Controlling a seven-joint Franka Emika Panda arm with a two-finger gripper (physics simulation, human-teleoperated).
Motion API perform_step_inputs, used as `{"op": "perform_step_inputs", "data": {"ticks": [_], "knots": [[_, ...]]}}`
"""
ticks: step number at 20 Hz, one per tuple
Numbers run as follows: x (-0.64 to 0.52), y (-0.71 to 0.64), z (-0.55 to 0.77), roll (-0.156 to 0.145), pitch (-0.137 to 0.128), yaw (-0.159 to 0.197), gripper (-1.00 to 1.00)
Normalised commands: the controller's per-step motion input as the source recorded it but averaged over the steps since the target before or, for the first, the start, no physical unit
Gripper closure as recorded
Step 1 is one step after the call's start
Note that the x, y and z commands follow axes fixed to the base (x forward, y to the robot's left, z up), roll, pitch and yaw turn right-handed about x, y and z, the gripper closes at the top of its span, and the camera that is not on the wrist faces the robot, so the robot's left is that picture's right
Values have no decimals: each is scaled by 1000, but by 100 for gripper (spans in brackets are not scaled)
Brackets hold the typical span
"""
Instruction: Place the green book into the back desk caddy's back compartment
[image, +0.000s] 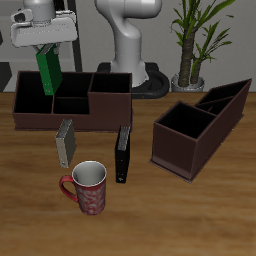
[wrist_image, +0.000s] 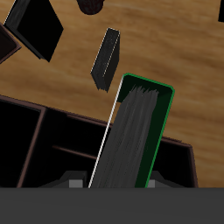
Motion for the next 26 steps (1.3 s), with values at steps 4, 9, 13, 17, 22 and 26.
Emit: {"op": "perform_step_inputs", "data": {"ticks": [4, 9, 13, 17, 22, 26], "knots": [[-158, -127, 49, -7, -5, 79, 100], [-130, -180, -64, 28, 32, 140, 100], [-49, -144, -10, 47, 50, 167, 100], [48, -205, -11, 34, 31, 127, 100], [164, -169, -33, 12, 14, 161, 100], [147, -145, 45, -5, -14, 103, 100]]}}
